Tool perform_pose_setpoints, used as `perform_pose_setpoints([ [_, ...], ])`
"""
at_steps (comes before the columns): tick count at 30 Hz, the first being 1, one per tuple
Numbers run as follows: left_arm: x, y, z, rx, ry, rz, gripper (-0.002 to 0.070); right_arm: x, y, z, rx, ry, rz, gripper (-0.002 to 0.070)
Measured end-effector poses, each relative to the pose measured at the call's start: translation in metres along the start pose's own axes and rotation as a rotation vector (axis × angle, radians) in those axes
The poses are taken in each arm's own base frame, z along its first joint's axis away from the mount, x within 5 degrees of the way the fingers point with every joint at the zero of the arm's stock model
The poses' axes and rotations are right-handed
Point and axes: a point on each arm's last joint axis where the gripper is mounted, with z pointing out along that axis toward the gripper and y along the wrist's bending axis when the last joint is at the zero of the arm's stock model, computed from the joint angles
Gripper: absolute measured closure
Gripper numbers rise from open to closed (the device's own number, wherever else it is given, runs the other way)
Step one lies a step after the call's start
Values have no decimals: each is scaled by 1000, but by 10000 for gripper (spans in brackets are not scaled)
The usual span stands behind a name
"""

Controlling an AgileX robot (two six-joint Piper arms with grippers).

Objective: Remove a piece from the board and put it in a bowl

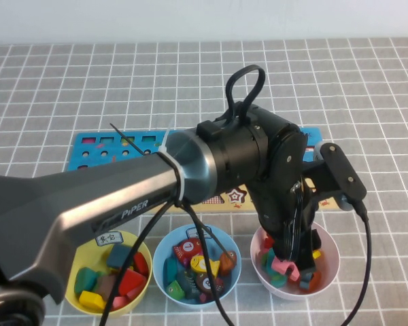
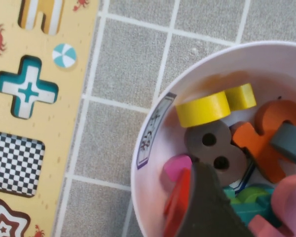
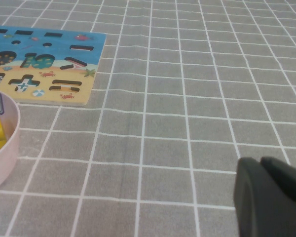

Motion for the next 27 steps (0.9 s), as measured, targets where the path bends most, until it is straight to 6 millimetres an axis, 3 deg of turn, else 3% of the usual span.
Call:
perform_pose_setpoints([
  [5, 0, 0, -3, 1, 0, -49, 315, 0, 0, 0, 0, 0, 0, 694],
  [8, 1, -2, -15, 1, -3, -127, 340, 0, 0, 0, 0, 0, 0, 694],
  [10, 1, -3, -26, 0, -9, -183, 384, 0, 0, 0, 0, 0, 0, 694],
  [13, 8, -8, -45, -6, -28, -216, 505, 0, 0, 0, 0, 0, 0, 694],
  [16, 23, -16, -58, -17, -55, -224, 620, 0, 0, 0, 0, 0, 0, 694],
  [18, 35, -21, -66, -29, -86, -237, 652, 0, 0, 0, 0, 0, 0, 694],
  [27, 104, -54, -98, -73, -230, -363, 675, 0, 0, 0, 0, 0, 0, 694],
])
